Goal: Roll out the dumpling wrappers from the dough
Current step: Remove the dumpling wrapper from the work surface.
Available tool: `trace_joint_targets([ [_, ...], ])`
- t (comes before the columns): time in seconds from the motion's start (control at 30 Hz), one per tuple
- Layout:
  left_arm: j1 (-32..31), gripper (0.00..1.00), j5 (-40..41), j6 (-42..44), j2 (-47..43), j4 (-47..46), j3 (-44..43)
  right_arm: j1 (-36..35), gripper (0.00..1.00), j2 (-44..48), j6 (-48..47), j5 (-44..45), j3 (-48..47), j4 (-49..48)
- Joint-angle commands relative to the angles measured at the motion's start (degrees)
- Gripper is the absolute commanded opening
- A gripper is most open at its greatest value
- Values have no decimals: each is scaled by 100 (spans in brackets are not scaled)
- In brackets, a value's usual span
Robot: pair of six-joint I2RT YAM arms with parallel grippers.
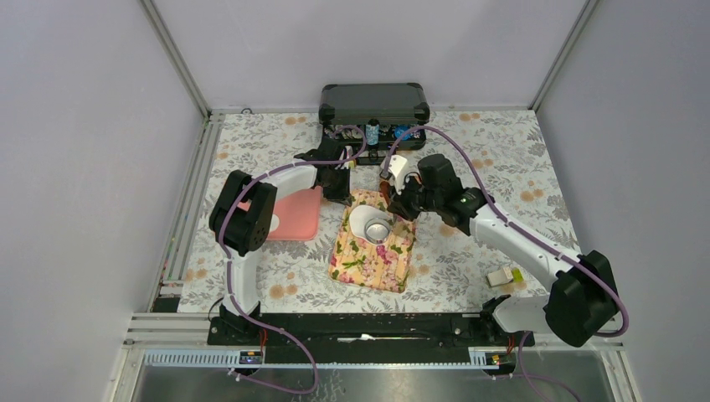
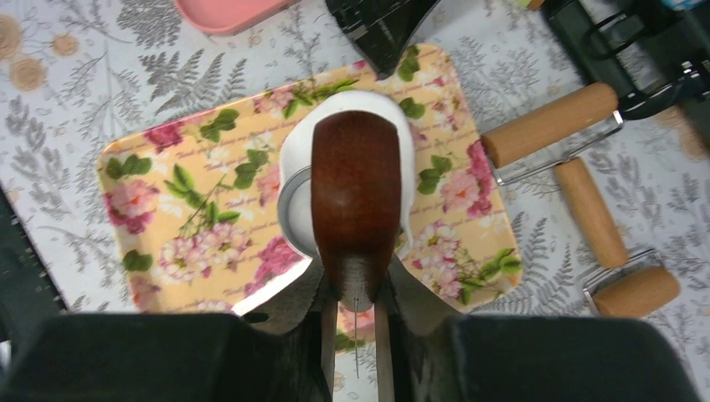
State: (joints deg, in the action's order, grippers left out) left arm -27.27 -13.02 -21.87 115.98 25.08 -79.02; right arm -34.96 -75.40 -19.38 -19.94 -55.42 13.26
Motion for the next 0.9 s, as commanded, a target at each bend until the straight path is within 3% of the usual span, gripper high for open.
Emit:
trace_joint_targets([
  [0.0, -24, 0, 161, 104, 21, 223, 184, -49, 0, -152, -240, 812, 176, -640],
  [0.27, -23, 0, 120, 147, 2, 238, 190, -48, 0, -345, -398, 1088, 190, -1066],
  [0.6, -24, 0, 99, 181, -5, 270, 182, -50, 0, -621, 287, -198, -202, -818],
  [0.87, -16, 0, 96, 183, -6, 266, 183, -46, 0, 64, -410, 1037, -345, -459],
])
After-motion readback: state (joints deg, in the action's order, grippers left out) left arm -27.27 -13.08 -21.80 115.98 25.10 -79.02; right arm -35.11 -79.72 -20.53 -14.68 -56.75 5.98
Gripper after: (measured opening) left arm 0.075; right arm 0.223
